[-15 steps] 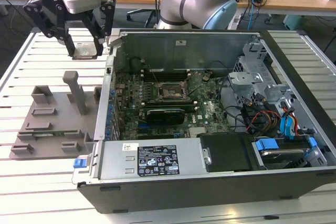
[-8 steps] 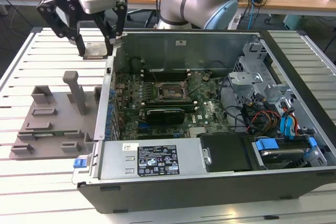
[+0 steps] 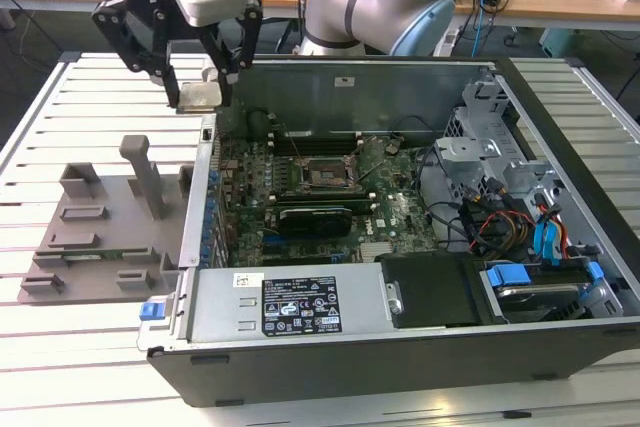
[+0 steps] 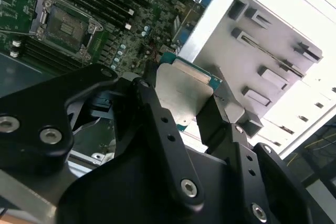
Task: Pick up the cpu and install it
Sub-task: 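Pick up the cpu and move it towards the insertion slot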
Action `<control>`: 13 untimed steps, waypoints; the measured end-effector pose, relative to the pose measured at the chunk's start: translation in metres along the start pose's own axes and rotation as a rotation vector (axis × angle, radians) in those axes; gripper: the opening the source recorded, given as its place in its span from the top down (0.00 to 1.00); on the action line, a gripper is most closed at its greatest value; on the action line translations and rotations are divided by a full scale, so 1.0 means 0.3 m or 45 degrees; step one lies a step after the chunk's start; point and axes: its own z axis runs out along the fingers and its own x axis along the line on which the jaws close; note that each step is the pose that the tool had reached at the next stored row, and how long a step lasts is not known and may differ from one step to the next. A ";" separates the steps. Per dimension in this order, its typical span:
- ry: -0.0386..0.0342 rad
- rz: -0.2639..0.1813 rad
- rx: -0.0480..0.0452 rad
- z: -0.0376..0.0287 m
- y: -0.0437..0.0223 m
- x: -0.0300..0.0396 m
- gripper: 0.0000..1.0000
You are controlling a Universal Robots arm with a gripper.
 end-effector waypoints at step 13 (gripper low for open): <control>0.0001 0.000 0.000 0.003 -0.001 -0.112 0.45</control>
